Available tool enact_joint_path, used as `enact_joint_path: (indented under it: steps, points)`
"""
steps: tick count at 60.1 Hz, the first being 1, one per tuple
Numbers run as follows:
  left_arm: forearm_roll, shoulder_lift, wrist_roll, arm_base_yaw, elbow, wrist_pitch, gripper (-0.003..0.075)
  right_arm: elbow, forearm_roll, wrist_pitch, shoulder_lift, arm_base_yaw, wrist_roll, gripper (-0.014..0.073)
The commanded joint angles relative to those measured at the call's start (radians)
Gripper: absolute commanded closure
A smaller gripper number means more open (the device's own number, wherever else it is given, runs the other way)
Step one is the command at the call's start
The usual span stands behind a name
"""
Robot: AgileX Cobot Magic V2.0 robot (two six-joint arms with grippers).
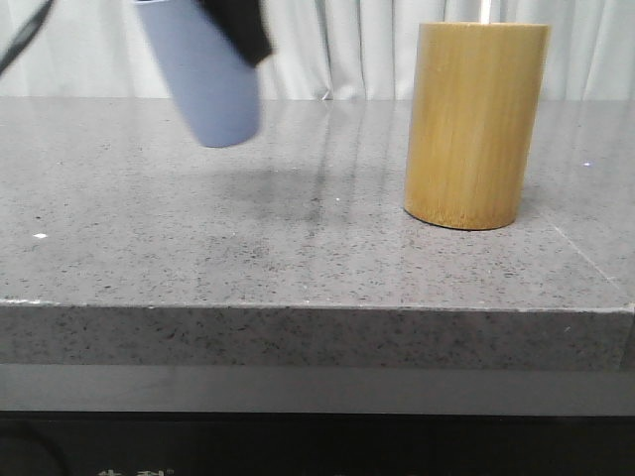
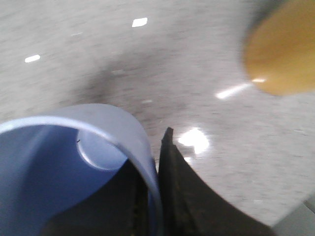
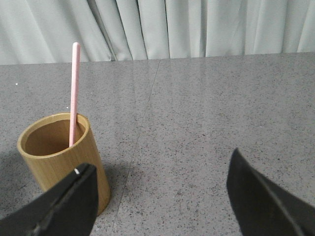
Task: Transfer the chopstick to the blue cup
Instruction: 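Carry the blue cup with the left gripper beside the bamboo holder, then set the cup down, open the left gripper and lift away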
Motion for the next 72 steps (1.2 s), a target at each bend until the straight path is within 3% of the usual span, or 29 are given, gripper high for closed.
enact_joint_path:
  steps: [1,11,27,53,72]
  points:
    - [-0.015,-0.035,-0.009,-0.068,-0.035,0.021,0.0738,-0.036,0.009,-0.072,0.010,-0.003,-0.005,0.0035]
    - [-0.015,-0.018,-0.009,-0.136,-0.035,0.021,0.0738,-0.036,0.009,-0.072,0.010,-0.003,-0.005,0.0035]
    - [0.015,0.011,-0.009,-0.144,-0.035,0.021,0.0730,-0.036,0.009,-0.072,0.010,-0.003,-0.005,0.0035]
    - [0.015,0.013,-0.009,-0.144,-0.035,0.021,0.0435,-0.036,0.009,-0.072,0.010,-0.003,-0.005,0.0035]
    - [0.036,-0.067,-0.009,-0.144,-0.035,0.021,0.0403,-0.036,0.009,-0.072,0.010,-0.003,-0.005,0.0035]
